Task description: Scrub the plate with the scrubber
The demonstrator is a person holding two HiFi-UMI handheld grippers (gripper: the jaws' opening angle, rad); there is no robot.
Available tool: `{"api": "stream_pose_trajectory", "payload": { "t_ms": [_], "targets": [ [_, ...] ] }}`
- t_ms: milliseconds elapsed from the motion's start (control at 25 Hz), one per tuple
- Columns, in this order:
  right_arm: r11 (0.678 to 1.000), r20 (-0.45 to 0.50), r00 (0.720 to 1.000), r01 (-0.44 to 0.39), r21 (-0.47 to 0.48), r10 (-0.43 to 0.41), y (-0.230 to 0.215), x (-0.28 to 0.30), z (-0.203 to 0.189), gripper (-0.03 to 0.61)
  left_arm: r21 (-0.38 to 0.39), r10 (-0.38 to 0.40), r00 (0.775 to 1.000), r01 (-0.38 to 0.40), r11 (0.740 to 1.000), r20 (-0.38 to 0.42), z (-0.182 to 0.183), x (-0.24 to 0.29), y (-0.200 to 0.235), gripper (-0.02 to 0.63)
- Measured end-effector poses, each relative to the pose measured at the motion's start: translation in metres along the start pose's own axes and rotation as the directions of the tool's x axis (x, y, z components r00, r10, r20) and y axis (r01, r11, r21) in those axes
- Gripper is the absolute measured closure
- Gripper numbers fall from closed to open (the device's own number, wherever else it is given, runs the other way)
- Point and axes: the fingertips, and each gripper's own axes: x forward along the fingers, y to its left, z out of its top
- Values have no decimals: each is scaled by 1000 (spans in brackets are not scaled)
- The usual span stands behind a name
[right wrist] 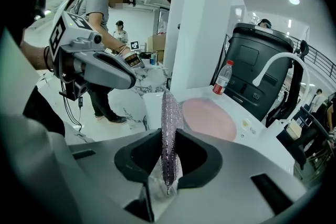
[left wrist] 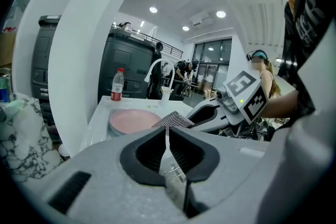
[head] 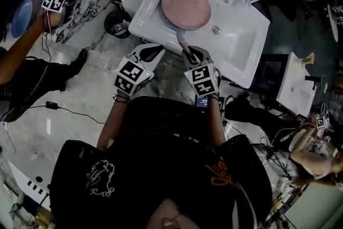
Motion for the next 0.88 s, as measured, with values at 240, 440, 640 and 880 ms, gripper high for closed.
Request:
{"api": "stream_pose_trajectory", "payload": {
  "t_ms": [240,440,640,880],
  "targets": [
    [999,24,999,-23,-25,23,7,-41,-8,512,1,58,998,-58,998,21,16,-8,-25,594],
    [999,44,998,-40,11,39,1,-100,-39,512,22,58,998,-58,998,-5,34,7,-84,595],
    [1000,50,999,-6,-1,6,39,-131,-91,512,54,18,1000,-19,998,16,-11,-3,-149,595],
    [999,83,996,-32,1,32,73,-181,-134,512,54,28,1000,-28,998,-3,-45,-15,-228,594]
  ]
}}
